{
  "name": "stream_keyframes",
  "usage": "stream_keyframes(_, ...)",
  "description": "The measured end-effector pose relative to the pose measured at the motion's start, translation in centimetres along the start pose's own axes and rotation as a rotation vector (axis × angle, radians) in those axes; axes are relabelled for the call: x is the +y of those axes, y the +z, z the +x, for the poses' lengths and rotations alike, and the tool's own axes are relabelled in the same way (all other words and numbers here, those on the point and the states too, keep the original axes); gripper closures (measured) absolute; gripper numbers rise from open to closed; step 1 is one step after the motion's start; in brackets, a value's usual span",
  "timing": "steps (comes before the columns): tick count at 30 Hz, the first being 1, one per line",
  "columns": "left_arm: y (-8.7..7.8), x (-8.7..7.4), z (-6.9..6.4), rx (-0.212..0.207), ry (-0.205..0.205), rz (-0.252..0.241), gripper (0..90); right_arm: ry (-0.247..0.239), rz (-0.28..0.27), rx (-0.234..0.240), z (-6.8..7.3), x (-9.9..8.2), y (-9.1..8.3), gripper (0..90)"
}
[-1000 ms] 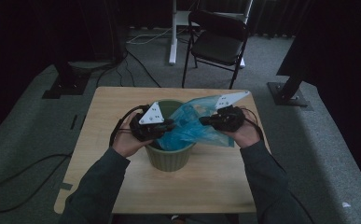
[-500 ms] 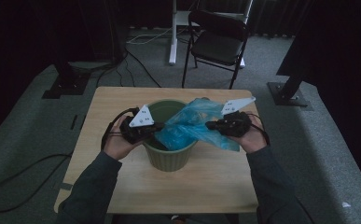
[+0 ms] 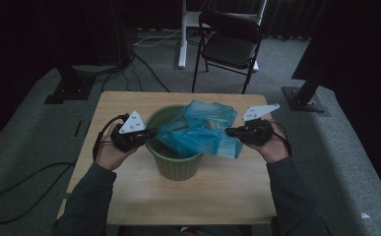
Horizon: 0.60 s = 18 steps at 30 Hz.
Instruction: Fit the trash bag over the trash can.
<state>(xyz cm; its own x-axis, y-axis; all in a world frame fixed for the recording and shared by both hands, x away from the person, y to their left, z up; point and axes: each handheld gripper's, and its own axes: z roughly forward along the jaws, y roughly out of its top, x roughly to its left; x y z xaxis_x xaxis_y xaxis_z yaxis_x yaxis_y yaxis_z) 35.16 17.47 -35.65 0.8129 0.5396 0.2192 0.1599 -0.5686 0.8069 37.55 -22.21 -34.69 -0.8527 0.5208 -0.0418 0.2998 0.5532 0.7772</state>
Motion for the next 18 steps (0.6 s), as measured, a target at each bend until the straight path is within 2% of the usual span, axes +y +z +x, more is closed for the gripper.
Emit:
stream_keyframes(8,-0.2,-0.1,0.3,0.02,-0.011,-0.008,89.5,0.009,-0.005,-0.02,-0.2,0.0,-0.2,89.4)
stream_keyframes(12,-0.5,-0.4,0.7,0.03,-0.023,-0.013,89.5,0.02,-0.005,-0.042,-0.6,-0.3,-0.4,89.5)
stream_keyframes(18,-1.1,-1.0,1.4,0.054,-0.047,-0.015,89.5,0.042,-0.007,-0.047,-1.0,-0.9,-0.5,89.4)
